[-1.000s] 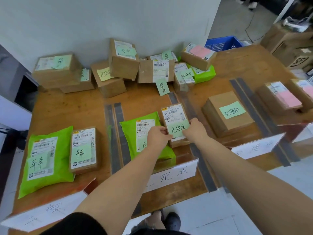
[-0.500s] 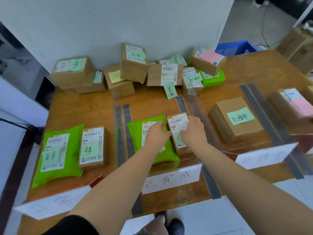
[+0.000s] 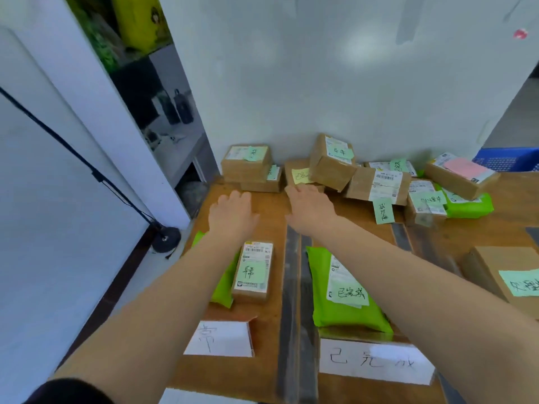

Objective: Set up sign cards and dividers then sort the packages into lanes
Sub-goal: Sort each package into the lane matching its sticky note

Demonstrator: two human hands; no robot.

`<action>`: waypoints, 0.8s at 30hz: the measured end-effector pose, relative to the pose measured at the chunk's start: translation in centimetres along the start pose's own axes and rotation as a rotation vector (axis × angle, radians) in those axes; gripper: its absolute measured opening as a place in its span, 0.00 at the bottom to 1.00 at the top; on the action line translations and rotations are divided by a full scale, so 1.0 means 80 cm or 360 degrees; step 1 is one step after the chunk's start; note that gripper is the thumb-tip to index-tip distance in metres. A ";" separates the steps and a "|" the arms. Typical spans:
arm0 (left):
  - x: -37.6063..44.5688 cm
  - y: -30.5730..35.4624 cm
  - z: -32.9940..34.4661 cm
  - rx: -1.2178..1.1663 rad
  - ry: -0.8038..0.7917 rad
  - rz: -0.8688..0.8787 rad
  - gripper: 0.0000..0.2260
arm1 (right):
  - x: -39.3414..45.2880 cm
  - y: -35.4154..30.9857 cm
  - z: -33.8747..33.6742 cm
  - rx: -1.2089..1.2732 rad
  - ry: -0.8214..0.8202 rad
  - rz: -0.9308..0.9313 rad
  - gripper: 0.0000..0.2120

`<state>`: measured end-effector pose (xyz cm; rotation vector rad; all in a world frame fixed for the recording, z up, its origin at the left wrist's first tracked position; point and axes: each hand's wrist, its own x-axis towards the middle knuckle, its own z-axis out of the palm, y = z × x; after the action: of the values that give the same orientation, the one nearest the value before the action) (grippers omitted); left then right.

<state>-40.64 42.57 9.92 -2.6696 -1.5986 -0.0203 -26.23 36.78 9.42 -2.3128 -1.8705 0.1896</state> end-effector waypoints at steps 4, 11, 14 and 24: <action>0.042 -0.047 -0.004 0.0125 0.0004 0.0042 0.19 | 0.050 -0.042 0.004 -0.0178 -0.0009 -0.0085 0.26; 0.147 -0.107 0.010 0.0114 0.0031 0.0144 0.19 | 0.162 -0.075 0.032 -0.0279 -0.0070 0.0024 0.24; 0.209 -0.132 0.030 0.0064 0.0044 0.0194 0.19 | 0.221 -0.078 0.045 -0.0195 -0.0055 0.0123 0.23; 0.330 -0.166 0.105 -0.0689 -0.0043 0.0017 0.22 | 0.343 -0.047 0.088 0.0626 0.0112 0.0682 0.24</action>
<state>-39.89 72.36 2.43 -2.9970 -1.7610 -0.3735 -25.45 64.66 3.37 -2.3574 -1.1537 0.4726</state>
